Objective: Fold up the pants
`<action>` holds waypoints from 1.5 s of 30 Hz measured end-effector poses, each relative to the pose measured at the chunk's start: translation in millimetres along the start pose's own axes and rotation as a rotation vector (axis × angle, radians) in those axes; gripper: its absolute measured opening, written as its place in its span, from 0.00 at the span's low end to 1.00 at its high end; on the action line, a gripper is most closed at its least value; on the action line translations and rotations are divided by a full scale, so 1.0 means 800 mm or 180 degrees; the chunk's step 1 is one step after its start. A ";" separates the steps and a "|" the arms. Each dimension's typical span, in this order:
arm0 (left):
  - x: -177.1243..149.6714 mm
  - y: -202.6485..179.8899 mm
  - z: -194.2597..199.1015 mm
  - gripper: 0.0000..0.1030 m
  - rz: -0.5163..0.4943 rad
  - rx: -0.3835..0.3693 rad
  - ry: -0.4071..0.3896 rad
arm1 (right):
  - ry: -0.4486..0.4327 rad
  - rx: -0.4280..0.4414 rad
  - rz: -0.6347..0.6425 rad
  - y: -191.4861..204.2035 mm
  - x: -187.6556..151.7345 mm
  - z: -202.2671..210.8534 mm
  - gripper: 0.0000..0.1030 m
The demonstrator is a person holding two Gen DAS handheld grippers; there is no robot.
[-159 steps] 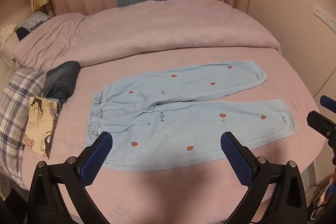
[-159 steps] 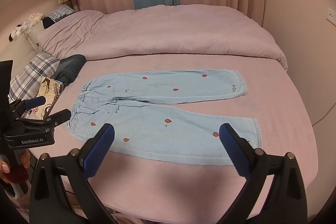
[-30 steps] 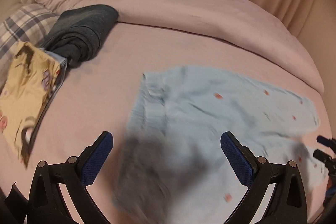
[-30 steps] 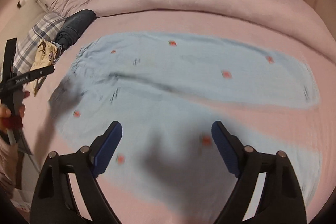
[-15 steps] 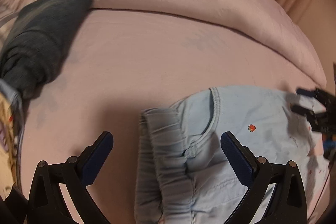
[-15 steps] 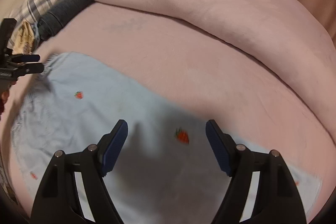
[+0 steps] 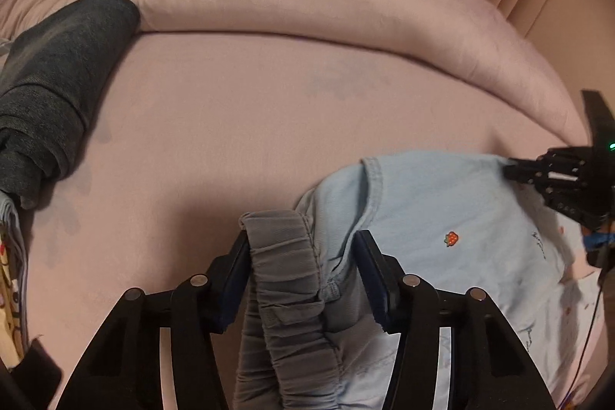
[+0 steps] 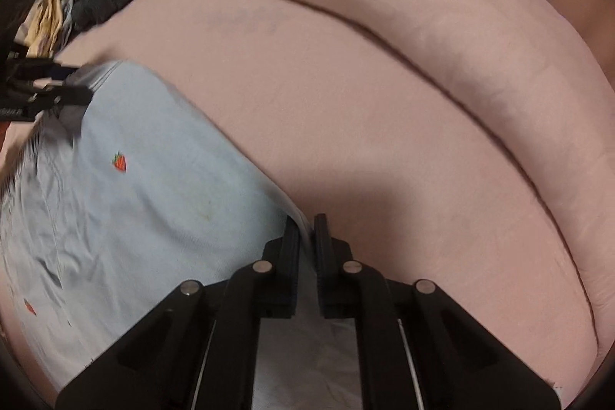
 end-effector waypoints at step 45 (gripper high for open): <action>0.003 -0.075 -0.004 0.92 -0.0655 0.0349 0.0292 | -0.0099 -0.0190 -0.0487 -0.095 -0.086 0.106 0.46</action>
Point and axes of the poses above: each gripper's, at about its wrist camera, not at the fingertips, and z roughly against the way its jaws point, y to its left, x to its top, the point moved 8 cm from there along -z, roughly the way its jaws point, and after that the axes turned 8 degrees about x, right-handed, at the moved point
